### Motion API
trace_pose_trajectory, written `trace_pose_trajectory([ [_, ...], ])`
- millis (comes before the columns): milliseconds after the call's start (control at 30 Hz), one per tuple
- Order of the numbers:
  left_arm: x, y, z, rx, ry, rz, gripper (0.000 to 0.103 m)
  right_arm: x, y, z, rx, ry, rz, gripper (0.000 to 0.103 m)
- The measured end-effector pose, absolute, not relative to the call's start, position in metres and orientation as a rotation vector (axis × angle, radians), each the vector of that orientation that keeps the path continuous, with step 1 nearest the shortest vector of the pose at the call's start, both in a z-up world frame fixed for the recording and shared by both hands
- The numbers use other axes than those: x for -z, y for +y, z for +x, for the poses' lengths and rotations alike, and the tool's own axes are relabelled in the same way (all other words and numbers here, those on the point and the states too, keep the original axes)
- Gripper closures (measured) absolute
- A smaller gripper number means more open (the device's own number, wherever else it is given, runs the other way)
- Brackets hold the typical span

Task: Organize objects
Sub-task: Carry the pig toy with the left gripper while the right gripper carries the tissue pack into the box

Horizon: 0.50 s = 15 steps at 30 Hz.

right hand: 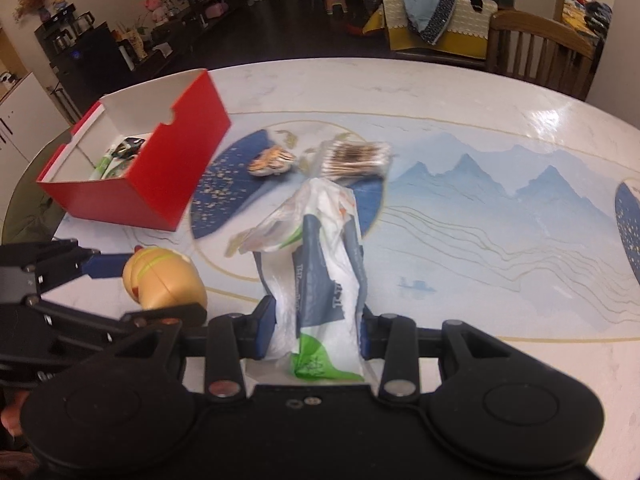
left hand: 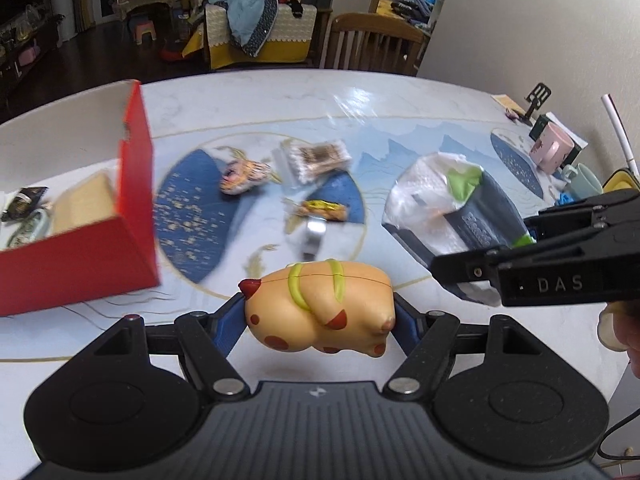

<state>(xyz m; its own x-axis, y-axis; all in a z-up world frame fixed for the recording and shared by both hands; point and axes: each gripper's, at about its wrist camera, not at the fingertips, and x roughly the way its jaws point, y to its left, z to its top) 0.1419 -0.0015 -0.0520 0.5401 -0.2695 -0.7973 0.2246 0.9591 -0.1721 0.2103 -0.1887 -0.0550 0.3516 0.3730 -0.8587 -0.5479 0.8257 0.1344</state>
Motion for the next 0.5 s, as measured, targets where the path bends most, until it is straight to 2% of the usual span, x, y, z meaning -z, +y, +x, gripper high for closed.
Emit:
trace_pose_trajectory([
  [500,0.027,0.104,0.139,0.281,0.906,-0.063,0.029,0.033,-0.103,0.184,-0.623,1.018,-0.208,0.065],
])
